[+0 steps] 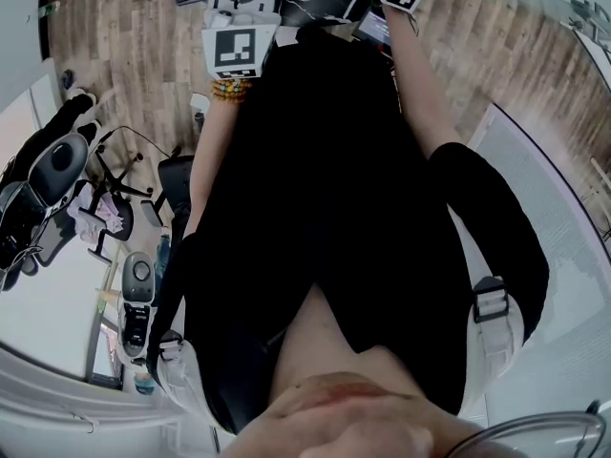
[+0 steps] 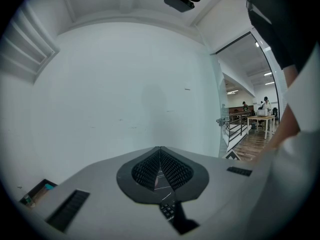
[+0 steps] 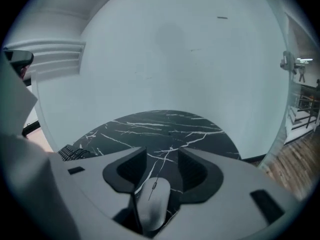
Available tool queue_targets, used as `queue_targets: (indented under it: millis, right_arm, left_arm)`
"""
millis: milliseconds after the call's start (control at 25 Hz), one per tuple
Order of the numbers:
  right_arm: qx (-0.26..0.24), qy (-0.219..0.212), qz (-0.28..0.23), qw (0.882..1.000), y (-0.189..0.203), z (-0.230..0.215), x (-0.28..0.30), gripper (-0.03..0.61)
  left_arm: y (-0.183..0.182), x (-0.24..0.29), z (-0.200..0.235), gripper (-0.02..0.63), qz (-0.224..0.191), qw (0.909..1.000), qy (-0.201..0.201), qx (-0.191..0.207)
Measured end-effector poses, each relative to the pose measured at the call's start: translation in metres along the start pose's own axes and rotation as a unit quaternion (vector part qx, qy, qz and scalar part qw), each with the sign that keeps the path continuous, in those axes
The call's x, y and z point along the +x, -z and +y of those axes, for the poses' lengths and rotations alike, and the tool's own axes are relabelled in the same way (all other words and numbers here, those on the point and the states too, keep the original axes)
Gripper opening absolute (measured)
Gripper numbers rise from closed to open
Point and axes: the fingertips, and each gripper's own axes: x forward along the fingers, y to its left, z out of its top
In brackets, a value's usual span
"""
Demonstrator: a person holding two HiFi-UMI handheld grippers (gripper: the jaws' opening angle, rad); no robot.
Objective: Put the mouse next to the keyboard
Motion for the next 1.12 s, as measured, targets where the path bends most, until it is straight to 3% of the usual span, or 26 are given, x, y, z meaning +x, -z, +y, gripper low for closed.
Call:
queue_targets:
  millis: [80, 320, 680, 1120]
  right_arm:
    - [-0.001, 0.019, -0.020, 1.000, -0.015, -0.007, -0.004, 0.176]
    - [0.006, 0.022, -0.059, 0.998, -0.051, -0.013, -0.013, 0.169]
    - [-0.001, -0.023, -0.117, 0.993, -0.102, 0.003, -0.035, 0.163]
    - [-0.018, -0.075, -0.198, 0.977, -0.167, 0.034, -0.078, 0.149]
  left_arm:
    - [0.001, 0.001, 0.000, 0.014, 0.001, 1.0000, 0.000, -0.001]
    - [0.003, 0.001, 0.000, 0.014, 0.004, 1.0000, 0.003, -0.003]
    - [0.001, 0.009, -0.005, 0.014, 0.003, 1.0000, 0.005, 0.000]
    - [-0.019, 0.023, -0.008, 0.014, -0.020, 0.9996, 0.014, 0.017]
